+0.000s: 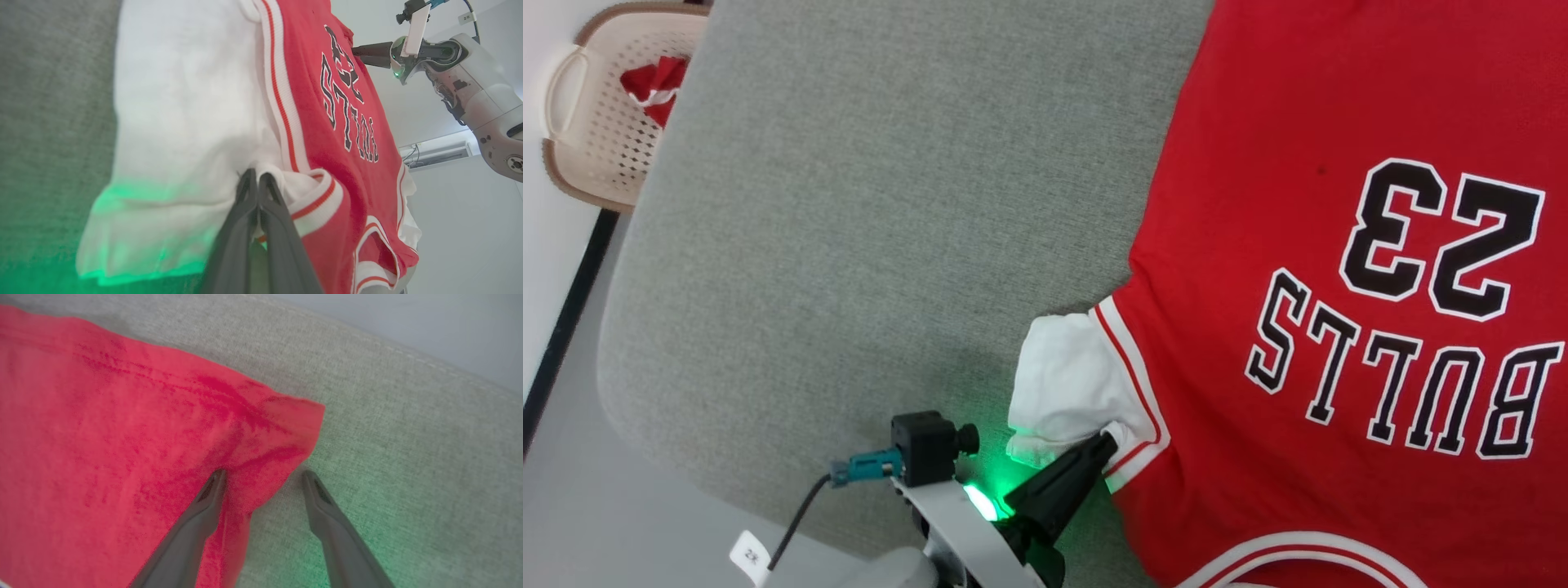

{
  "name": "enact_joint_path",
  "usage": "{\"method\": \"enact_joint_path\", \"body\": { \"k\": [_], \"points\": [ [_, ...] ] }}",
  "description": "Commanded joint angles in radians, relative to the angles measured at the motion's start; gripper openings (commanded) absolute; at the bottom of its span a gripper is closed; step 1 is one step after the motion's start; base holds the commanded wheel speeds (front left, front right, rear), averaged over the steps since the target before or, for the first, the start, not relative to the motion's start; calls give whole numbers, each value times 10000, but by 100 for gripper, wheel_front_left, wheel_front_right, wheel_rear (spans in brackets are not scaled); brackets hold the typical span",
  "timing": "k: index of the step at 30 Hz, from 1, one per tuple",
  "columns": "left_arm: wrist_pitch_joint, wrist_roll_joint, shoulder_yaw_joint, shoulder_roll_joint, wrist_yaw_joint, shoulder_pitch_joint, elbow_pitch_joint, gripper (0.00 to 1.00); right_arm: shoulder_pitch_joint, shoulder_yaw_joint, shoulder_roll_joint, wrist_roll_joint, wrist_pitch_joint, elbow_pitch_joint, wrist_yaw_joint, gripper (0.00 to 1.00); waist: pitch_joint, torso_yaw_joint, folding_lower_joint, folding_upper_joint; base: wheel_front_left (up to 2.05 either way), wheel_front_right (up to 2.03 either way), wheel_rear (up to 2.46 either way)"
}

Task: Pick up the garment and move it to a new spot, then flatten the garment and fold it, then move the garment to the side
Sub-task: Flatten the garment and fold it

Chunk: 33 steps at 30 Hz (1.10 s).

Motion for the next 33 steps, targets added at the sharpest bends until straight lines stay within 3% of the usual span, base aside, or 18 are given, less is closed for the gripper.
{"method": "enact_joint_path", "body": {
  "k": [1, 8, 14, 21, 33],
  "points": [
    [16, 23, 46, 3, 30, -124, 220, 0, 503, 342, 343, 64, 125, 79, -10, 0, 52, -57, 0, 0, 0, 0, 0],
    [14, 293, 632, 112, 32, -305, 474, 0, 326, 307, 257, 267, -407, -430, -10, 0, -6, -504, 0, 0, 0, 0, 0],
    [10, 400, 1065, 471, 32, 114, 399, 0, 938, 518, -459, 920, -806, -1769, -12, 0, -644, -1077, 0, 0, 0, 0, 0],
    [10, 337, 1506, 927, 29, 882, 303, 0, 2866, 907, -1736, 2007, -1578, -3832, -12, 0, -1629, -1780, 0, 0, 0, 0, 0],
    [10, 11, 2052, 1451, 26, 1826, 58, 0, 6902, 1585, -3704, 3480, -3823, -6972, -12, 0, -2548, -2540, 0, 0, 0, 0, 0]
  ]
}}
